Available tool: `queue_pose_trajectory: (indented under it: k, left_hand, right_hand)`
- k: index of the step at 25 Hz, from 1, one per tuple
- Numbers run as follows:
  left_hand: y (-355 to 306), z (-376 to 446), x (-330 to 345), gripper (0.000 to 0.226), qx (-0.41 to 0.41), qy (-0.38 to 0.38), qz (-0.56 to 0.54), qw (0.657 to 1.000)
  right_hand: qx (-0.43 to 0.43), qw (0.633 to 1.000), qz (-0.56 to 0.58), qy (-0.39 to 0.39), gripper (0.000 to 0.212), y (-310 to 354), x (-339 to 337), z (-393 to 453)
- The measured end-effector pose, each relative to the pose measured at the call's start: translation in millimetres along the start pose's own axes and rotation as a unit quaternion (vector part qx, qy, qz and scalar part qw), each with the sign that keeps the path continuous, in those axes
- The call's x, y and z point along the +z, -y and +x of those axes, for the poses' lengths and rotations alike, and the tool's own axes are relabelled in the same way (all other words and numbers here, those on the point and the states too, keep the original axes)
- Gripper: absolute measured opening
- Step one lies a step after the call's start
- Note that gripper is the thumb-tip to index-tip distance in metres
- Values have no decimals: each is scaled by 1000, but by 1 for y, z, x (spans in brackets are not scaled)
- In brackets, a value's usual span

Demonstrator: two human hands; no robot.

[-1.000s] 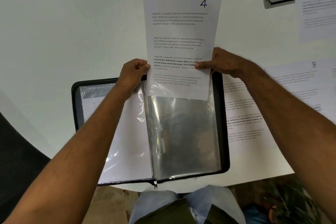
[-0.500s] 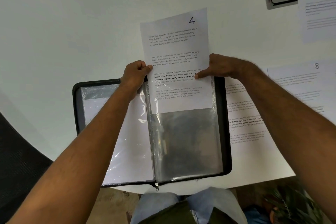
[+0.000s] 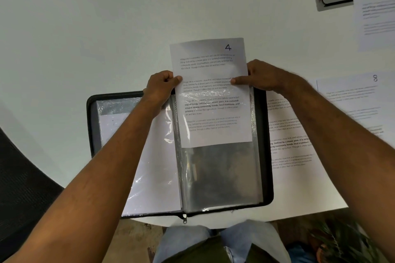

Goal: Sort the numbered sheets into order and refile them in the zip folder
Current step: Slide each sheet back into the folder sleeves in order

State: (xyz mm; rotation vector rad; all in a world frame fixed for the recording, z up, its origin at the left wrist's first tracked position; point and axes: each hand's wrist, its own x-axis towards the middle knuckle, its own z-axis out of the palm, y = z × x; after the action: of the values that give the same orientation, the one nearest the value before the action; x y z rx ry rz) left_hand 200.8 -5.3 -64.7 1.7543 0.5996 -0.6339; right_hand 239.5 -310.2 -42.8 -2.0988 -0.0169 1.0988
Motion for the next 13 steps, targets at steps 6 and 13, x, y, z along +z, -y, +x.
queue_pose_trajectory:
  k: [6, 13]
  left_hand:
    - [-1, 0, 2, 20, 22, -24, -17, 999]
    - [6, 0, -2, 40, 10, 8, 50, 999]
  right_hand:
    - [9, 996, -83, 24, 55, 9, 1, 2]
    - [-36, 987, 49, -146, 31, 16, 4, 2]
